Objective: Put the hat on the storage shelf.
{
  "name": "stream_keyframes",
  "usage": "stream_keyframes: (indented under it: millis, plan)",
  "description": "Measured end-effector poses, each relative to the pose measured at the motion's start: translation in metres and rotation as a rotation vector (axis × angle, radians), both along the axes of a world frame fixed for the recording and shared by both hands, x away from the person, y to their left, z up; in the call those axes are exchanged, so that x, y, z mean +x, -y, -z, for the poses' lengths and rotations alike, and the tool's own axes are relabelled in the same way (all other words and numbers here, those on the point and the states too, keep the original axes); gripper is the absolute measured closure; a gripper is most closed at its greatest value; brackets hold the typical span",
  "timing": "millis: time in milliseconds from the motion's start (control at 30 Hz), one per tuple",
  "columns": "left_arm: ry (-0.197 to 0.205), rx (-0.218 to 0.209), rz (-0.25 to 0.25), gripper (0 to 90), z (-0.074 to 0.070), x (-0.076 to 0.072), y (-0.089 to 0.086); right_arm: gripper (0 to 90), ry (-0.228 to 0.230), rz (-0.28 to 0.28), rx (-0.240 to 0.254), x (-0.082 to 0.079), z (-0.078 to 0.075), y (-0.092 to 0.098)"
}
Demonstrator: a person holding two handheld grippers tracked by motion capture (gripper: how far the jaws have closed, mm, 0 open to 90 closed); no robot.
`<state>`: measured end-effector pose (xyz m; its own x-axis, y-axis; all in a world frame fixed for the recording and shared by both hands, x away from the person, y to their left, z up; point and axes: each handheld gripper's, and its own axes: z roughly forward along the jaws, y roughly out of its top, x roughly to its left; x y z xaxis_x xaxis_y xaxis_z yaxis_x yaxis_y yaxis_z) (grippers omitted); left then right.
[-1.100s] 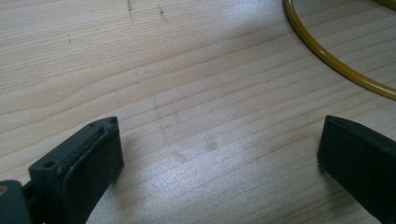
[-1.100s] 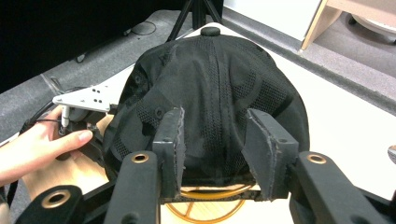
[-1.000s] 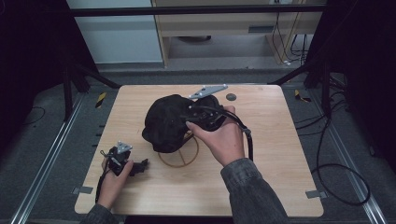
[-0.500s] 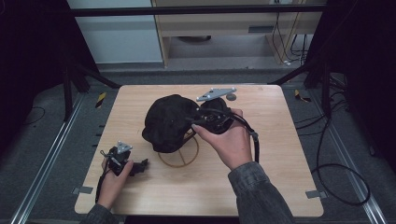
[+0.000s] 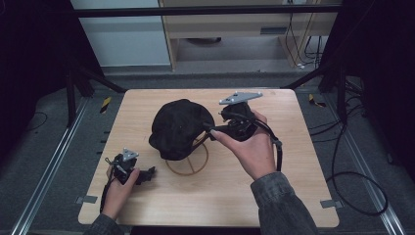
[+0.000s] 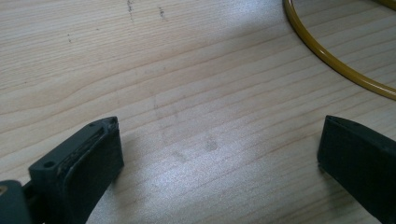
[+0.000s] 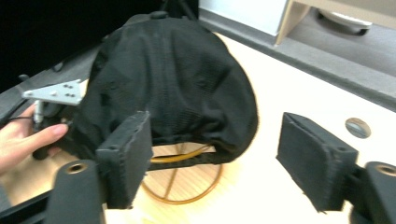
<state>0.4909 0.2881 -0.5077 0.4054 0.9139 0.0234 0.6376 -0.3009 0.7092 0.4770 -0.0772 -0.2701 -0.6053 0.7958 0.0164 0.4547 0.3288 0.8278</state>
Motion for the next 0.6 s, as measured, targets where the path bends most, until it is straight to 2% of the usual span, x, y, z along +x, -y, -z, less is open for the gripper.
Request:
stream_keyframes:
  millis: [100,167,300,433,600]
  plan:
    - [0.0,-0.001,0.0,0.0,0.0,0.0,0.0,14.5,0.019,0.025,0.0,0.0,0.0,0.006]
    - [0.001,-0.001,-0.001,0.0,0.0,0.0,0.0,9.8,0.012,0.033,0.004,0.0,0.001,0.011]
    - [0.0,-0.001,0.0,0.0,0.0,0.0,0.001,6.4,0.021,0.036,-0.009,-0.001,0.003,0.02]
    - [0.004,-0.002,0.0,0.0,0.0,0.0,0.001,5.9,0.024,0.046,-0.013,-0.003,0.006,0.028]
    - [0.004,-0.003,0.0,0.0,0.0,0.0,0.001,5.6,0.019,0.081,-0.008,-0.007,0.014,0.048]
